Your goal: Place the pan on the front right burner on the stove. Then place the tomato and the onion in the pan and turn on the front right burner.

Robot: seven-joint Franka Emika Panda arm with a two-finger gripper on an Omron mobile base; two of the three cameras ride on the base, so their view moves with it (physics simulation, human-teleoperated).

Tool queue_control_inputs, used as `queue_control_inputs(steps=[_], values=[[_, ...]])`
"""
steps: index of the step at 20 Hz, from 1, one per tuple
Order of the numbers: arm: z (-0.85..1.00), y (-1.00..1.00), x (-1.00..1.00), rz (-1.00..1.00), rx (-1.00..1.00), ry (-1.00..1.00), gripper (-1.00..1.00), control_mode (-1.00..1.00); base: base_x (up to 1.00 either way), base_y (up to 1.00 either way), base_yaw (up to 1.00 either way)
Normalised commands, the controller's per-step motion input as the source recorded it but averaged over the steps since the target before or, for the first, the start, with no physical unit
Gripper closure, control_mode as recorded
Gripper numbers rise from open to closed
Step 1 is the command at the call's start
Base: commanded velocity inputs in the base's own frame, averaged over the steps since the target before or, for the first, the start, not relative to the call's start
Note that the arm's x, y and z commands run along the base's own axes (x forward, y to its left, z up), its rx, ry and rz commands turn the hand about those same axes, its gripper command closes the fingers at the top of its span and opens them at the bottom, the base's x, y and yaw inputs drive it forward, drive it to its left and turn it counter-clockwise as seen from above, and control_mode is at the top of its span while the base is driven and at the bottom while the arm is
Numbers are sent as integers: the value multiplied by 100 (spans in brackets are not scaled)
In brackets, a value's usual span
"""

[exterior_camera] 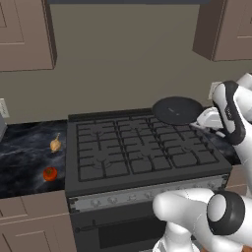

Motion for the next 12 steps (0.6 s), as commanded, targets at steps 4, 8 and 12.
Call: queue_control_inputs(steps=[4, 8, 12], values=[[-7, -34, 0, -12, 0, 0, 100, -100, 0, 0, 0], [-31, -45, 0, -11, 0, 2, 100, -100, 0, 0, 0], [-31, -46, 0, -10, 0, 3, 100, -100, 0, 0, 0]])
